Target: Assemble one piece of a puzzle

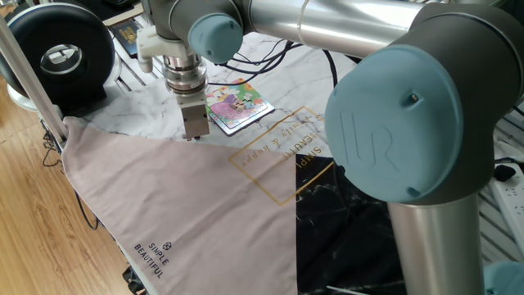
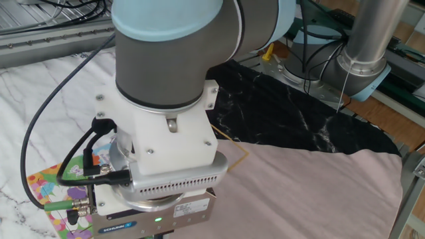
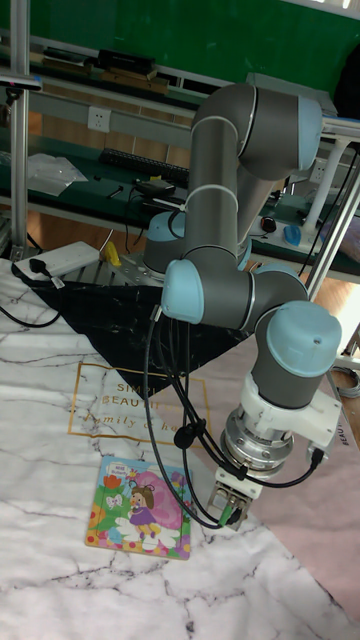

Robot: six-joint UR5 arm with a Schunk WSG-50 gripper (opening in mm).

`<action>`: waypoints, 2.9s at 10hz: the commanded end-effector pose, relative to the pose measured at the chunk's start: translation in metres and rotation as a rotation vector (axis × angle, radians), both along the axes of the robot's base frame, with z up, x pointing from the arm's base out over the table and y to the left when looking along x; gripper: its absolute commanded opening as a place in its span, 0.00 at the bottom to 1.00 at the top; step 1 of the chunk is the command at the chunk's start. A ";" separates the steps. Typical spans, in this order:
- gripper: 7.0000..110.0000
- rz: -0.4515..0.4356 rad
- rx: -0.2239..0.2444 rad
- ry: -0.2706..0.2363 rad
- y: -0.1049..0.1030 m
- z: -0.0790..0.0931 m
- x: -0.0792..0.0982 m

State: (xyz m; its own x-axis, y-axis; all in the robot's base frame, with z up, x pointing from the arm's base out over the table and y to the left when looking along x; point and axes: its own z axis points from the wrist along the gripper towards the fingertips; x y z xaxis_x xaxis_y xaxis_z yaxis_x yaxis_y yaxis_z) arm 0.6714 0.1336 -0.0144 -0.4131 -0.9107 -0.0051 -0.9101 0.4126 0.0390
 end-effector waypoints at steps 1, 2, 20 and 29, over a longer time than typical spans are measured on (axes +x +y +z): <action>0.36 0.022 0.019 0.025 0.000 0.005 -0.003; 0.36 0.032 0.034 0.033 0.003 0.006 -0.004; 0.36 -0.012 0.002 -0.005 0.002 0.001 0.000; 0.36 -0.024 0.002 -0.013 0.004 -0.003 0.001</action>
